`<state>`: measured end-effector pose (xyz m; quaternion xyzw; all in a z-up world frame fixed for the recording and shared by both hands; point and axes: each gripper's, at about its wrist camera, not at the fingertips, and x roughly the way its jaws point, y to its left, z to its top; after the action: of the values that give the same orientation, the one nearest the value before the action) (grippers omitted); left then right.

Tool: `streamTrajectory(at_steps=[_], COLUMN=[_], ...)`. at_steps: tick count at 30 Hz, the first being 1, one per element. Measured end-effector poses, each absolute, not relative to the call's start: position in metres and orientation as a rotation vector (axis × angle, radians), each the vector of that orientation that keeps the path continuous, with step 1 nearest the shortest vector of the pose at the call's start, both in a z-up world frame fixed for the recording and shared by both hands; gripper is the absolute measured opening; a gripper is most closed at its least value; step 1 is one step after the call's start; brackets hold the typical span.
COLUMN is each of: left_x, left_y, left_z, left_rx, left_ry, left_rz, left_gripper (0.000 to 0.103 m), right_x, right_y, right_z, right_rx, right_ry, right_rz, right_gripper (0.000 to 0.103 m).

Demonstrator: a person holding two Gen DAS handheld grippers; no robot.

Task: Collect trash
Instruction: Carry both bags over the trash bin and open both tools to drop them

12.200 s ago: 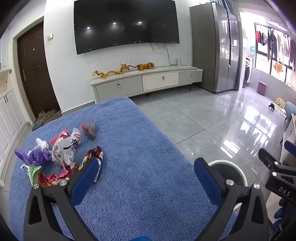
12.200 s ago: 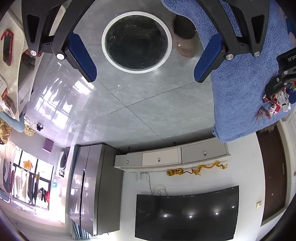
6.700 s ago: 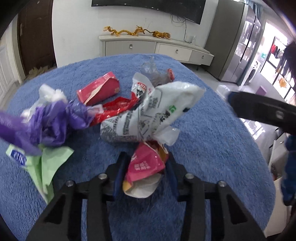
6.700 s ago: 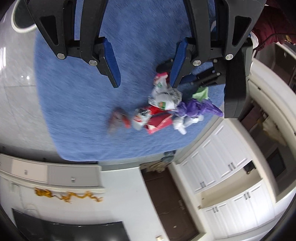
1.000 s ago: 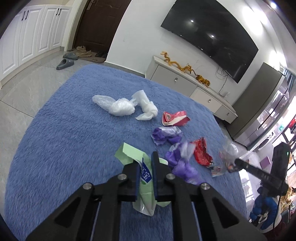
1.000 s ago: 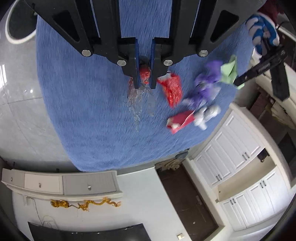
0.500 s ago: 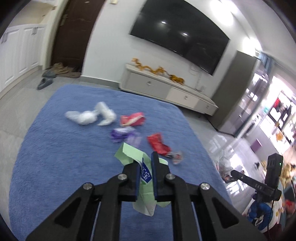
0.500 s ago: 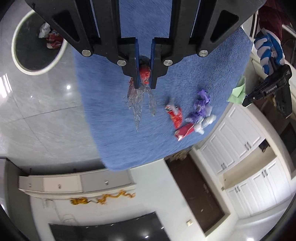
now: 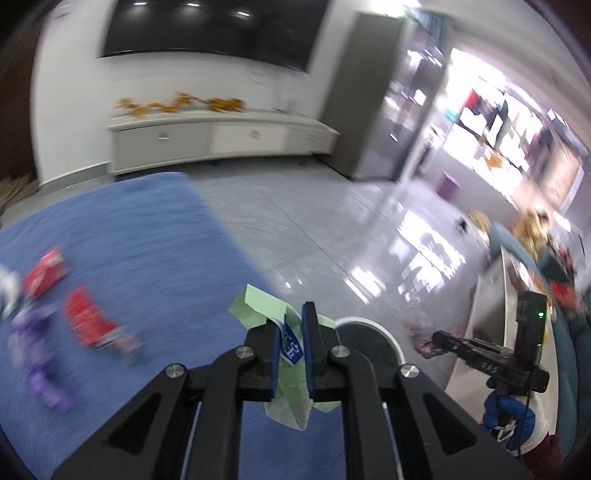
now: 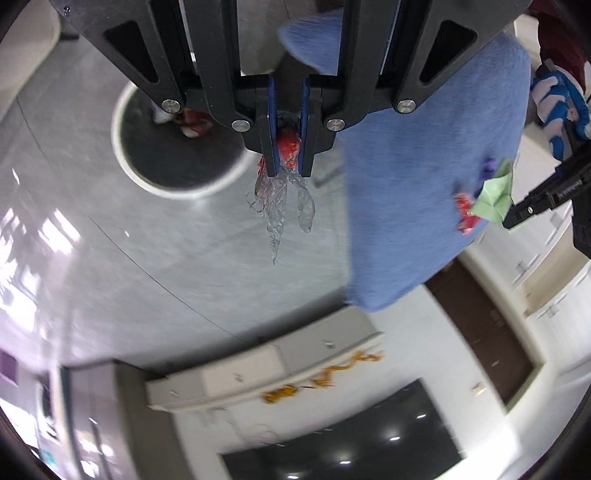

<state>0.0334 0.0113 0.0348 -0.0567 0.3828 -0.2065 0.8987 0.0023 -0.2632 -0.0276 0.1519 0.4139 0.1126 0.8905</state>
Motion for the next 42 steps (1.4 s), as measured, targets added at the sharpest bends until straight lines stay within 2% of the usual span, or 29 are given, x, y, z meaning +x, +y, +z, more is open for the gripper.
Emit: streamTrajectory(at_steps=[6,13,15,17,18,19,29,37,42], left_x=[0.079,0.107,0.115,0.122,0.124,0.125,0.113,0.079,0.050], left_y=[-0.095,-0.177,-0.197,-0.208,-0.210,-0.218,-0.222,-0.197,-0.179], left_z=[-0.002,-0.048,-0.062,-0.071,-0.074,-0.075,-0.071,-0.045,-0.021], left_rx=[-0.027,0.039,0.051,0.042,0.040,0.041,0.067,0.137,0.152], left_ry=[0.916,1.039,1.078,1.113,1.119,1.118,1.089,0.958,0.864], left_rz=[-0.562,-0.642,-0.662,-0.673,-0.673,-0.671,-0.632,-0.500,-0.445], left_gripper=[0.011,0.012,0.012,0.025,0.041,0.052,0.052,0.052,0.059], right_x=[0.013,0.018,0.019,0.022,0.022,0.021,0.011,-0.005,-0.017], right_y=[-0.312,-0.348,-0.355,-0.360,-0.362,-0.364,-0.375,-0.369,-0.361], right_z=[-0.074,-0.129,-0.139,-0.146,-0.149,-0.152,-0.152,-0.129,-0.102], right_rx=[0.423,0.517,0.535,0.555,0.561,0.565,0.577,0.545,0.501], right_ry=[0.918,0.991,1.003,1.010,1.013,1.014,0.995,0.952,0.906], right_rz=[0.139,0.049,0.034,0.028,0.025,0.022,-0.005,-0.016,-0.014], right_gripper=[0.012,0.012,0.016,0.026,0.031,0.032,0.034,0.034,0.041])
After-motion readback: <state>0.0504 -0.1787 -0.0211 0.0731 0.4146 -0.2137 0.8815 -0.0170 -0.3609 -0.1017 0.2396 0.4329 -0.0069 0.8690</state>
